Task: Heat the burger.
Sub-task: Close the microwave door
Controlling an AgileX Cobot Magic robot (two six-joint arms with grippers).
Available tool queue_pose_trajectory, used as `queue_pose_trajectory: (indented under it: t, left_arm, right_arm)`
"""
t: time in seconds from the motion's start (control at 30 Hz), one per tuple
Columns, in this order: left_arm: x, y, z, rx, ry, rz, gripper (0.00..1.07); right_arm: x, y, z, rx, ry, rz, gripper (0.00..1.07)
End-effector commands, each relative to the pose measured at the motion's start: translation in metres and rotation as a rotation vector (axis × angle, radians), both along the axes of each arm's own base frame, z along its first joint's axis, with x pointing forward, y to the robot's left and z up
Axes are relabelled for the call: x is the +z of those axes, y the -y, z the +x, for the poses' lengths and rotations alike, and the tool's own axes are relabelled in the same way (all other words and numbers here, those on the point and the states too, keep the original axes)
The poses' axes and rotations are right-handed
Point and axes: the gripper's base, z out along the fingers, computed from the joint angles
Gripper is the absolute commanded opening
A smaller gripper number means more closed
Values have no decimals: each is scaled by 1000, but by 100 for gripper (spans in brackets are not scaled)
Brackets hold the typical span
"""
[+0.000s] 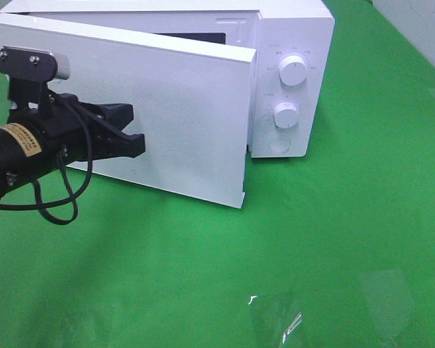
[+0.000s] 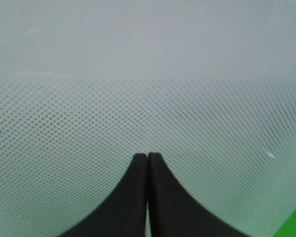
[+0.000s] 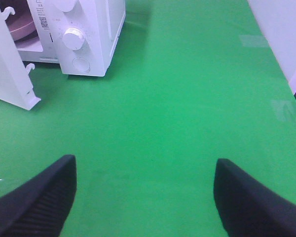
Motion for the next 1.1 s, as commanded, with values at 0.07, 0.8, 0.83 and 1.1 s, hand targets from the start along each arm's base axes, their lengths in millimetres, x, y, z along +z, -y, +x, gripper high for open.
queue_pose_trajectory:
  t: [0.07,0.8,0.83,1.1]
  left_arm:
    - [4,17,13,17,5,16,0]
    - [10,70,65,51,26,-27,0]
    - [11,73,70,57,32,-37,0]
    - [11,80,82,76,51,-41,0]
  right_arm:
    - [0,0,-4,-10,32,12,73]
    - [0,0,-4,-10,32,12,73]
    - [0,0,-4,-10,32,12,73]
    - [0,0,-4,-10,32,12,73]
